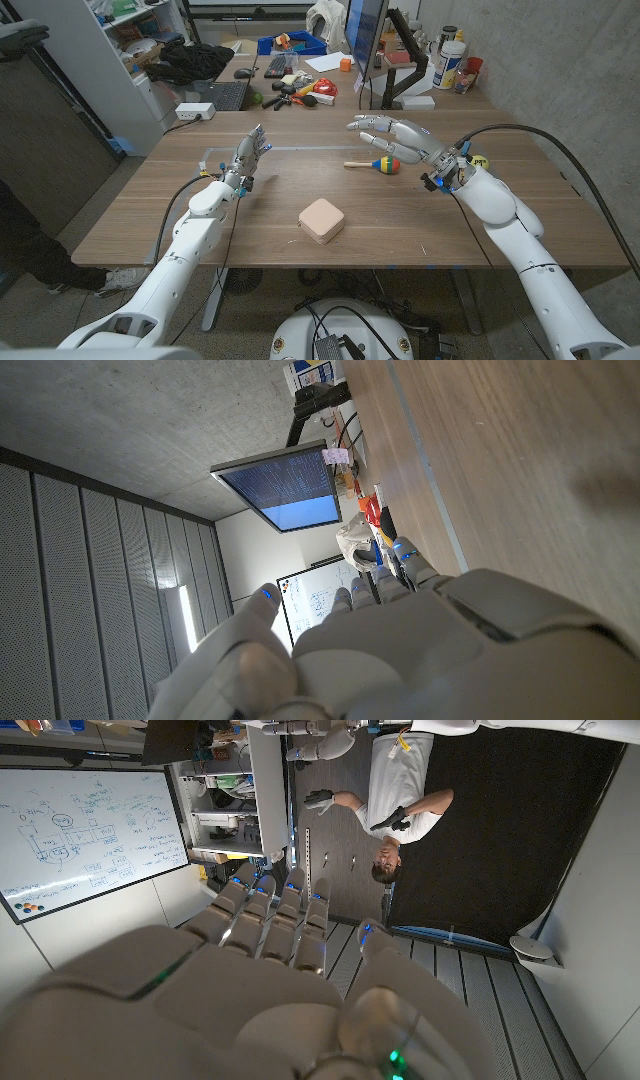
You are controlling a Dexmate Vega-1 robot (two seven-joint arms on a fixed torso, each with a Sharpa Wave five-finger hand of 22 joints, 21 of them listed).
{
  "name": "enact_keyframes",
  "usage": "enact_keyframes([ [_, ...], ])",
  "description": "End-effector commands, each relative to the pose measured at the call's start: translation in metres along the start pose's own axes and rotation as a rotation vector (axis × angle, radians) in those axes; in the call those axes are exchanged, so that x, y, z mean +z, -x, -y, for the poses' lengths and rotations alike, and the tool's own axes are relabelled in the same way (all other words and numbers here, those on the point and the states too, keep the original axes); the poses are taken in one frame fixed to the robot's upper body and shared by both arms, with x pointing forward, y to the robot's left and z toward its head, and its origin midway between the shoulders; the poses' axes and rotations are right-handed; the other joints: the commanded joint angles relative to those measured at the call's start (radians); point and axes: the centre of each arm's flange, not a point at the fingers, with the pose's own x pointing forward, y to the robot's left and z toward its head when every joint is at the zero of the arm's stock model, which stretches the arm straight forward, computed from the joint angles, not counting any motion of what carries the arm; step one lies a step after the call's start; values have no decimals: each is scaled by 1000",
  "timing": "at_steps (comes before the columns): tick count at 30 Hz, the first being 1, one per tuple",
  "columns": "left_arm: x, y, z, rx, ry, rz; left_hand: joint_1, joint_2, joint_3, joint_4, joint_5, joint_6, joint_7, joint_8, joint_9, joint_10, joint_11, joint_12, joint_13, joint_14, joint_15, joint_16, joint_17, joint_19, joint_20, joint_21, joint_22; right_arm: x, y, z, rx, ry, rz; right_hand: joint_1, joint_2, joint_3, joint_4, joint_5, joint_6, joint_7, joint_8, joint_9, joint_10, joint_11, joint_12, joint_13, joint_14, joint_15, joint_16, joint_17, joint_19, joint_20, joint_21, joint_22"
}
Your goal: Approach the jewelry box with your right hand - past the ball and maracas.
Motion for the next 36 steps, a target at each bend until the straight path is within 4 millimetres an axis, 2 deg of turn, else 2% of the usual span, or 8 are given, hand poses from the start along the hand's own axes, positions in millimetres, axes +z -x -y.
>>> enact_keyframes([
  [1, 0, 1, -1, 3, -1, 0, 10, 0, -4, 0, 7, -5, -8, 6, 5, -6, 8, 4, 3, -5, -27, 5, 3, -39, -47, -2, 3, 6, -1, -6, 27, 42, 11, 11, 7, 6, -9, 3, 8, 0, -2, 4, 2, -3, -8, 2, 19, -51, 2, 1, 3, 17, -3, 4],
  [5, 0, 1, -1, 5, 0, 0, 10, 0, -4, 0, 7, -4, -10, 6, 5, -8, 8, 3, 3, -6, -27, 4, 3, -40, -45, -3, 3, 7, -2, -7, 30, 54, 12, 14, 9, 12, -12, 2, 7, -2, -3, 4, -1, -6, -12, 3, 38, -48, 8, 3, 11, 48, 0, 6],
  [11, 0, 2, -1, 5, -1, 0, 11, 1, -5, 0, 7, -3, -13, 6, 5, -7, 11, 4, 3, -7, -28, 4, 3, -39, -37, -3, 4, 11, -3, -9, 44, 85, 24, 16, 10, 24, -17, -1, -1, -6, -6, 4, -1, -10, -16, 4, 104, -62, 23, 8, 36, 98, 10, 10],
  [20, -1, 3, 1, 6, 0, -3, 11, 1, -5, 0, 7, -1, -14, 6, 5, -8, 10, 4, 3, -8, -25, 3, 3, -39, -30, -5, 4, 15, -4, -15, 73, 102, 38, 23, 7, 33, -27, -3, -1, -9, -6, 4, 11, -14, -14, 4, 136, -70, 28, 9, 45, 111, 14, 12],
  [27, 0, 4, 2, 5, -2, -2, 11, 2, -5, 0, 7, 0, -15, 6, 5, -11, 14, 3, 3, -10, -22, 3, 3, -39, -26, -7, 4, 18, -4, -19, 94, 121, 48, 33, 6, 44, -38, -4, 12, -6, -1, 4, 28, -4, -9, 5, 156, -79, 27, 10, 56, 111, 19, 14],
  [36, 0, 6, 3, 8, -3, -4, 12, 2, -6, 0, 7, 2, -16, 7, 5, -10, 17, 4, 3, -9, -21, 3, 3, -39, -24, -8, 4, 20, -4, -22, 114, 149, 49, 43, 4, 54, -49, -6, 28, -3, 4, 4, 45, -5, -6, 6, 169, -84, 25, 10, 64, 109, 24, 16],
])
